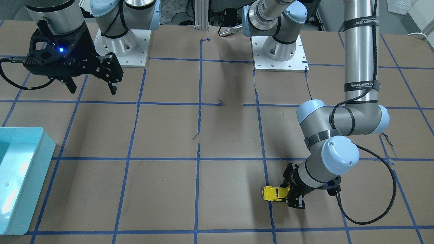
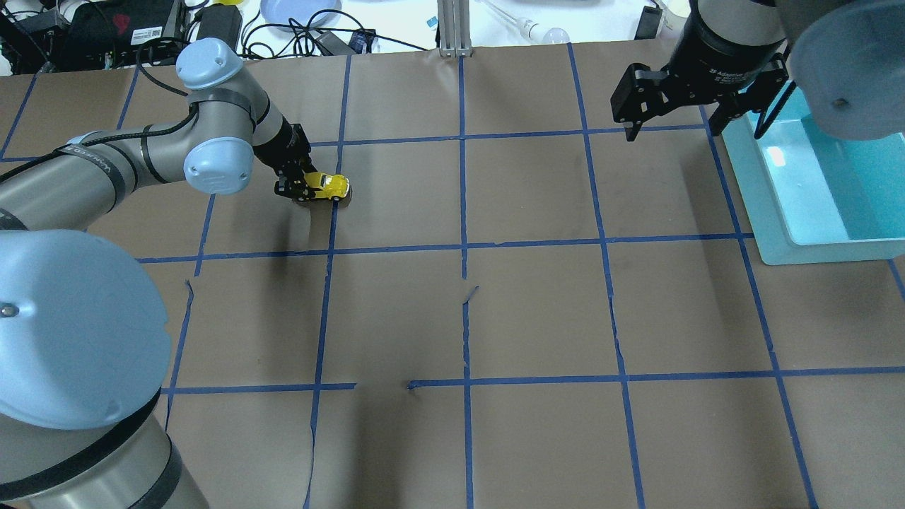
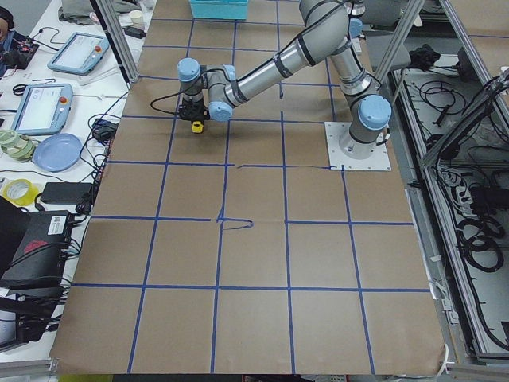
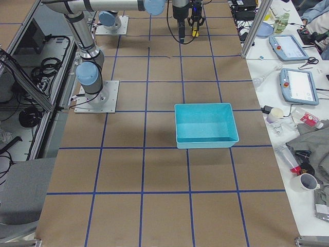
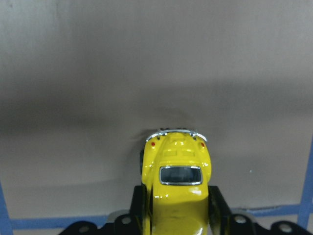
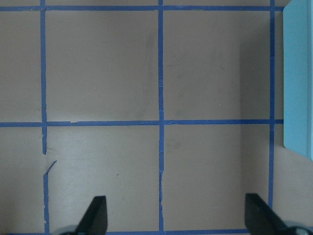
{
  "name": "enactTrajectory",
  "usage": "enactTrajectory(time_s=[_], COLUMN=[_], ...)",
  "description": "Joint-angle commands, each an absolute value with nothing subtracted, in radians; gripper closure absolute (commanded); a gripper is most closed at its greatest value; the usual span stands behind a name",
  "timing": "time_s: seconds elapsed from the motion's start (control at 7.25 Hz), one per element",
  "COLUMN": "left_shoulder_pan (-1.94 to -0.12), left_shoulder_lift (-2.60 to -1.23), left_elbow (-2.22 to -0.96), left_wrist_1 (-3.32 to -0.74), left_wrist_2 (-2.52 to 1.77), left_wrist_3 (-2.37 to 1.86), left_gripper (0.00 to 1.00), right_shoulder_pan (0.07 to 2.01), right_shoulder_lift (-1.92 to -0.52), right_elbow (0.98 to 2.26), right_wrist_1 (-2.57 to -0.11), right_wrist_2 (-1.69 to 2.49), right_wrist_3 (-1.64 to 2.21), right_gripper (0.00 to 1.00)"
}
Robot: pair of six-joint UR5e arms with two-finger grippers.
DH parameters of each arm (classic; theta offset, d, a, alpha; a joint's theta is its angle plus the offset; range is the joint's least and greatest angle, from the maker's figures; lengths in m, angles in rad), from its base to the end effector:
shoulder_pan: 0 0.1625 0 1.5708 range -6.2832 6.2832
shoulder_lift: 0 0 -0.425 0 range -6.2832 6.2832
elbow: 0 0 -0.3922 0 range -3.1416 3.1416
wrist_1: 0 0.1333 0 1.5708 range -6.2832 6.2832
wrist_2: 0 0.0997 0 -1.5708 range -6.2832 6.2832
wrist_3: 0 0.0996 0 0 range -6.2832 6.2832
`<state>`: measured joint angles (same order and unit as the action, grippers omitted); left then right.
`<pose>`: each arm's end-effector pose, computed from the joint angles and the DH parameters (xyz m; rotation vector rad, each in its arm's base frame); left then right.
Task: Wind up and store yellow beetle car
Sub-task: 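Pull the car back toward the robot with the left gripper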
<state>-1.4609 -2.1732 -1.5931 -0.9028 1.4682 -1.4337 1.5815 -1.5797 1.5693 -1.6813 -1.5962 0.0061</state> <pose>-0.0699 -0.6746 0.1886 2.1134 -2.1765 -0.0439 0.1361 -0.4979 0.5047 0.0048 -3.1115 0.1886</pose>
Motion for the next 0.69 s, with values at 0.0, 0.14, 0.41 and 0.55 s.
enactTrajectory(time_s=[0.0, 0.14, 0.41, 0.55], left_shoulder_pan=[-1.434, -1.415, -1.378, -1.356], left_shoulder_lift=[-2.172, -2.172, -2.172, -2.172], left_elbow=[-1.592, -1.591, -1.591, -1.591], left_wrist_1=[-0.902, -0.900, -0.899, -0.897], left_wrist_2=[1.485, 1.483, 1.486, 1.496], left_wrist_3=[-1.407, -1.407, -1.378, -1.371], left_gripper=[1.00, 1.00, 1.00, 1.00], right_shoulder_pan=[1.582, 1.582, 1.582, 1.582], right_shoulder_lift=[-1.580, -1.580, -1.578, -1.580], right_elbow=[1.569, 1.569, 1.569, 1.569], right_wrist_1=[-1.681, -1.681, -1.681, -1.681], right_wrist_2=[-1.595, -1.595, -1.597, -1.597], right_wrist_3=[0.006, 0.006, 0.008, 0.008], right_gripper=[0.00, 0.00, 0.00, 0.00])
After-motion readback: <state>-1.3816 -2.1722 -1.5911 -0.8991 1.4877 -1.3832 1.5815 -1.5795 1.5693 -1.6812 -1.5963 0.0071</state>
